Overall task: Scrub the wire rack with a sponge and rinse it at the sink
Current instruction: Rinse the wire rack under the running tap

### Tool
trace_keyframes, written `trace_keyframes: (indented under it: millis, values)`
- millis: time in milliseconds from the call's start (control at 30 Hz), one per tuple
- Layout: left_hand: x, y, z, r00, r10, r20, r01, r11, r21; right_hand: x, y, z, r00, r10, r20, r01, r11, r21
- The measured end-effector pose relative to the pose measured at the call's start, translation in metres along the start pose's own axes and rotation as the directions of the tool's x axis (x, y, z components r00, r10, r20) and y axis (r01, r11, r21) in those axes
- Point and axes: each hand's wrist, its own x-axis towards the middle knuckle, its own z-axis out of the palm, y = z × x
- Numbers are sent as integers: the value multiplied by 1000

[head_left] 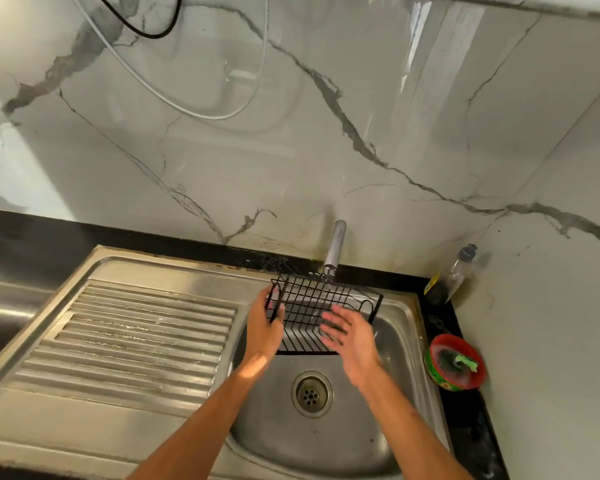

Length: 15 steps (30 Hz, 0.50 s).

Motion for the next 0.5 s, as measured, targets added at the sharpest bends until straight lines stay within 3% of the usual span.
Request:
trace_keyframes:
  millis: [67,167,233,367,500]
  values:
    - [-14,-6,-2,993,117,-6,-115,983,146,15,-9,6,977,209,49,-214,919,330]
    - [-36,-14,-3,965,261,7,-252,925,284,35,-17,16,919,371,136,-384,759,526]
    - [-49,-20,-4,937,343,61,-343,878,333,41,-18,19,905,415,95,-391,721,573]
    - [-59,-35,-18,889,418,190,-459,805,376,43,-9,8,899,436,-38,-351,770,533]
    - [-80,-46,-40,870,426,248,-477,854,206,26,-6,8,910,414,36,-362,746,559]
